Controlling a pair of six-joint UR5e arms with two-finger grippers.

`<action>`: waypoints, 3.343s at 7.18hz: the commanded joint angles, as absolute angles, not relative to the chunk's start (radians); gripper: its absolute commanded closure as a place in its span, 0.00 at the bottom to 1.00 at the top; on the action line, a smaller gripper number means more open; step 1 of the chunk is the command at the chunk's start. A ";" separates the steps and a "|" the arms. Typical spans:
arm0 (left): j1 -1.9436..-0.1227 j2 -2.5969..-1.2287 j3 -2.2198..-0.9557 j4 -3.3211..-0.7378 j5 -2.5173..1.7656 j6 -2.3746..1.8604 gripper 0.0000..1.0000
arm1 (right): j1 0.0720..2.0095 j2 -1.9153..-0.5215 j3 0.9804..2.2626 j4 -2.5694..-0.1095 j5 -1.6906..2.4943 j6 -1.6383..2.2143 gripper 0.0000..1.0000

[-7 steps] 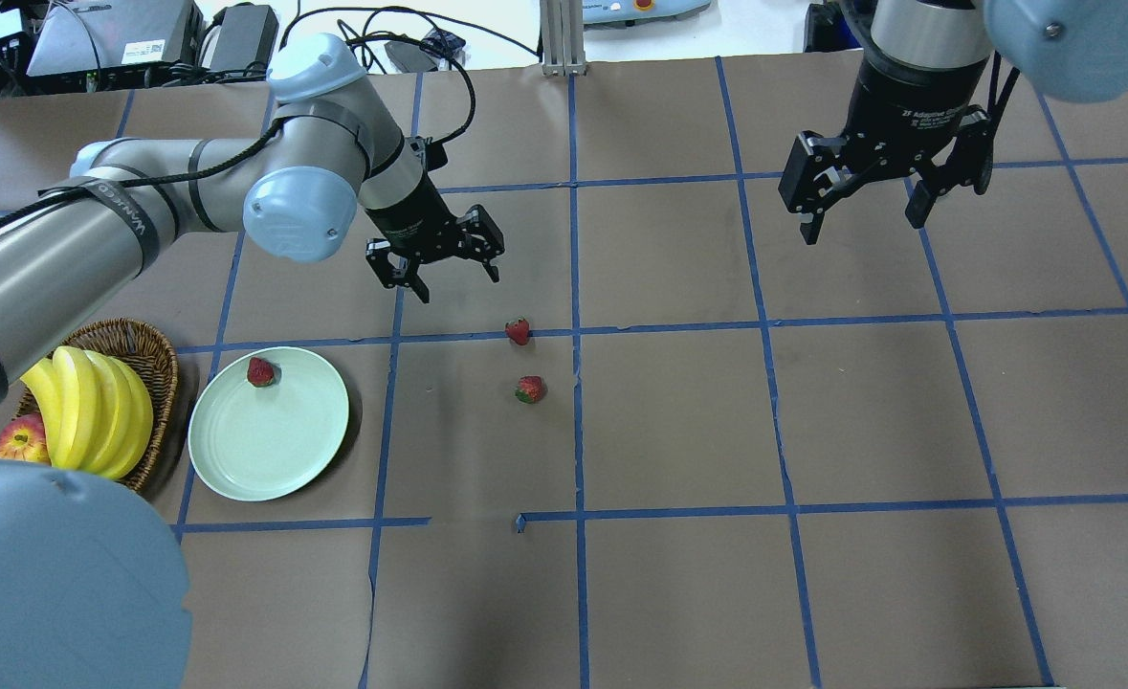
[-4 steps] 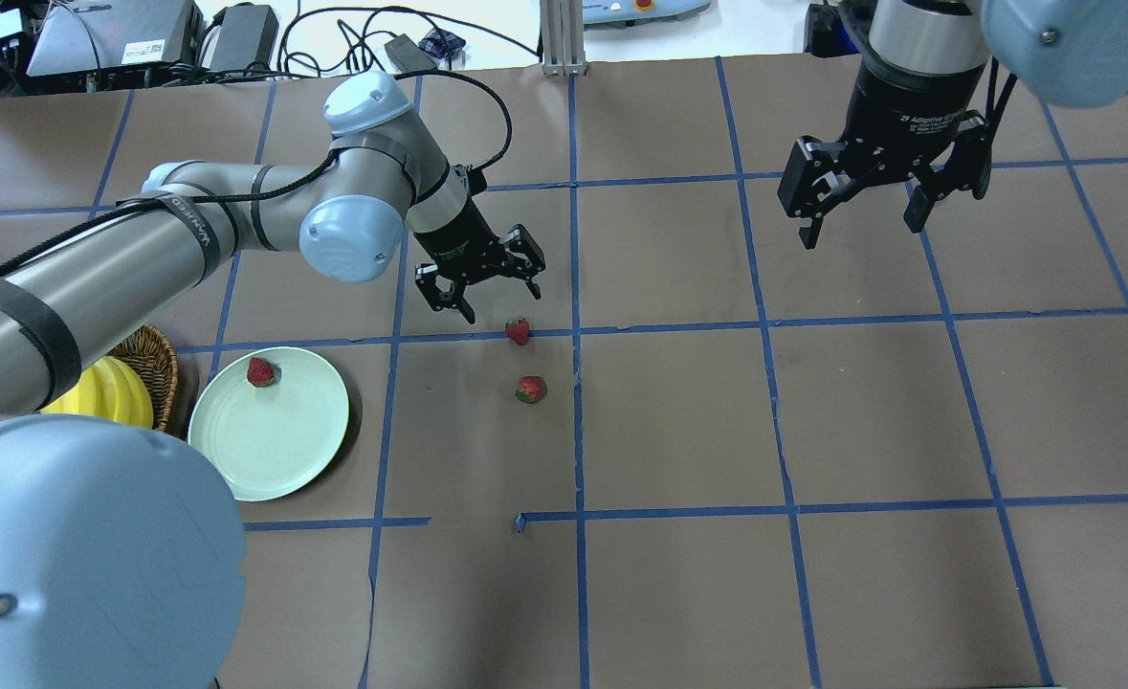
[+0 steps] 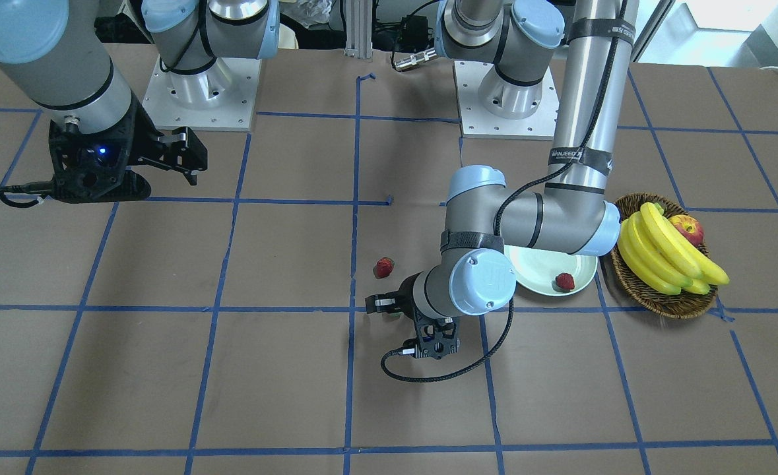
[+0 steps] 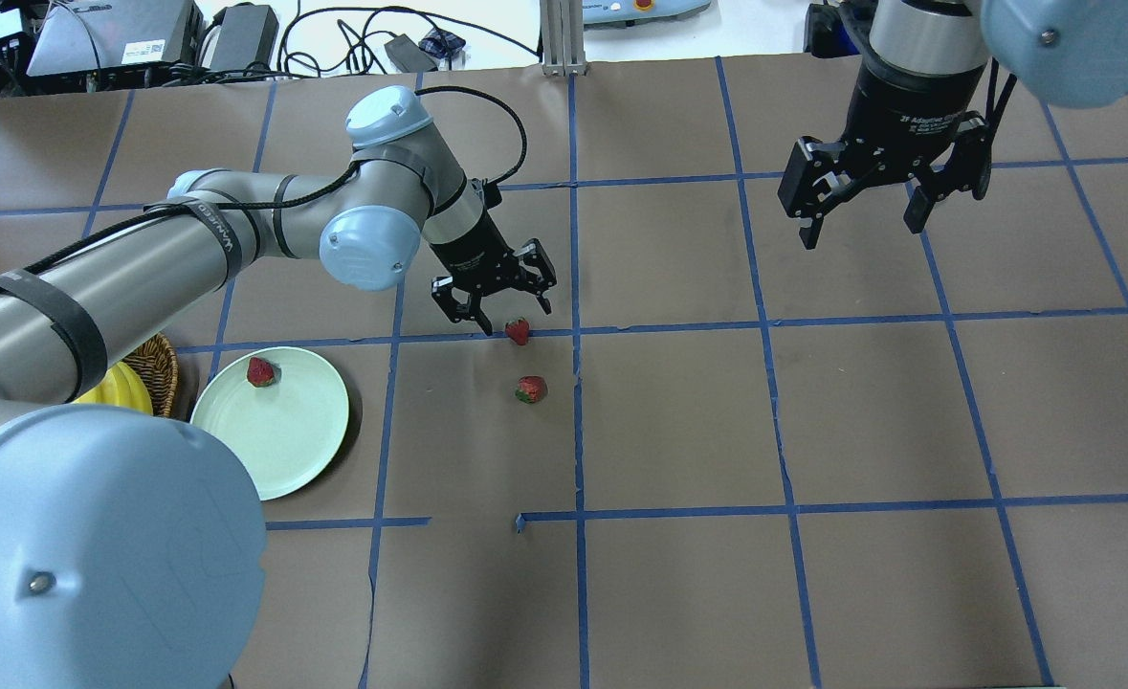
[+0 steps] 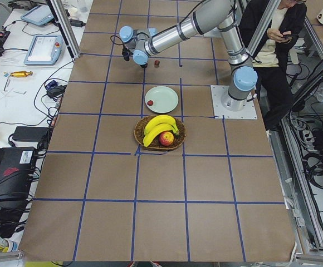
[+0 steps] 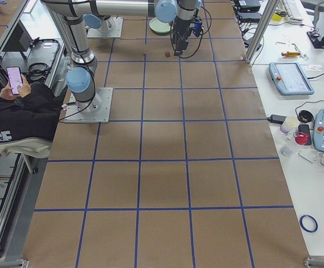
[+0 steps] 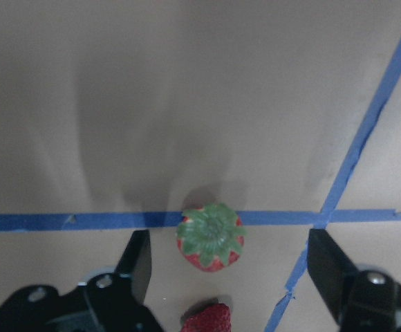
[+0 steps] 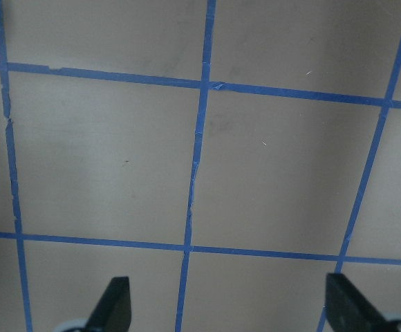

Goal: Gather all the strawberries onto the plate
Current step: 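Raise the left gripper and move it back toward the remaining strawberries, then close the left gripper on the strawberry farther from the robot, then carry the strawberry over the plate and open the left gripper, then raise the left gripper and move it to the last strawberry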

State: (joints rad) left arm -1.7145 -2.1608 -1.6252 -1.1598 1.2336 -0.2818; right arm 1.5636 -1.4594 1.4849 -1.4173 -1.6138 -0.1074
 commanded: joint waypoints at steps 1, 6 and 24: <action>-1.715 -2.164 -1.626 -1.164 1.238 -0.281 0.94 | 1.563 -1.459 1.486 -1.417 -1.614 -0.107 0.00; -1.709 -2.048 -1.588 -1.340 1.426 -0.198 1.00 | 1.563 -1.459 1.493 -1.419 -1.615 -0.107 0.00; -1.715 -2.035 -1.632 -1.338 1.412 -0.101 0.04 | 1.565 -1.459 1.496 -1.416 -1.614 -0.107 0.00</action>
State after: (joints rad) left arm -1.6722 -2.0157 -1.6325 -1.3746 1.4564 -0.0536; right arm 1.5647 -1.4588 1.4945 -1.4164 -1.6149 -0.1074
